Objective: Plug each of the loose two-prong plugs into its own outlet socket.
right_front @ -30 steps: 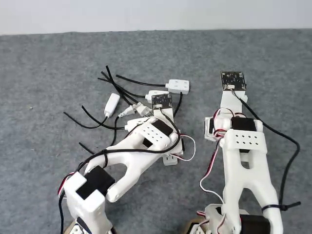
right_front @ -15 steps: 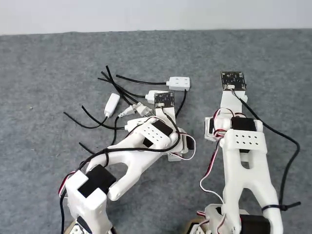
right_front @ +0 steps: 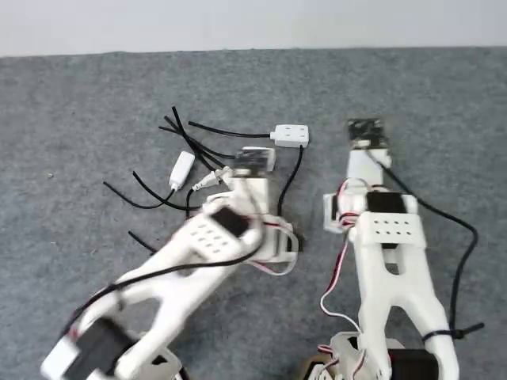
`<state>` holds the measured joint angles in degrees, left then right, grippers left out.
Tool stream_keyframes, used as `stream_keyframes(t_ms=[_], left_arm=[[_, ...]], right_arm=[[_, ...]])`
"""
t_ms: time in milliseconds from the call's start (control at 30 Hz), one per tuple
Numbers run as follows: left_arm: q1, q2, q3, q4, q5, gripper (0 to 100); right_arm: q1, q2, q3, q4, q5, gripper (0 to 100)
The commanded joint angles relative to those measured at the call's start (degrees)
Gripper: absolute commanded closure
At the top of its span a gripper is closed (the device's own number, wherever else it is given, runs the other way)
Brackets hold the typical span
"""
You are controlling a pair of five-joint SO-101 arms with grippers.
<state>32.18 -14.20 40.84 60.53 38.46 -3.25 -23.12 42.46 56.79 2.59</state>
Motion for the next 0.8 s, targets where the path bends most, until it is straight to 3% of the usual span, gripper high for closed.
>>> stream_keyframes(t_ms=[0,167,433,633,767], left_arm=[[-7.38,-12.4,6.2,-1.93,-5.63,73],[-18.29,-21.01,13.85,-2.46,-15.91,100],[-23.03,-19.69,20.97,-8.79,-22.15,99],[-27.25,-2.37,10.77,-8.88,-22.86,99],[-32.7,8.09,2.24,-8.88,-30.15,99]], right_arm=[[-3.47,-0.92,-0.26,-0.22,-0.18,99.0],[-5.85,-0.92,1.14,-3.03,-2.37,99.0],[-12.79,-5.49,3.08,-4.88,-4.84,99.0],[-17.01,-16.75,7.91,-5.58,-2.46,99.0],[-17.45,-18.68,12.66,-10.51,-1.23,99.1]])
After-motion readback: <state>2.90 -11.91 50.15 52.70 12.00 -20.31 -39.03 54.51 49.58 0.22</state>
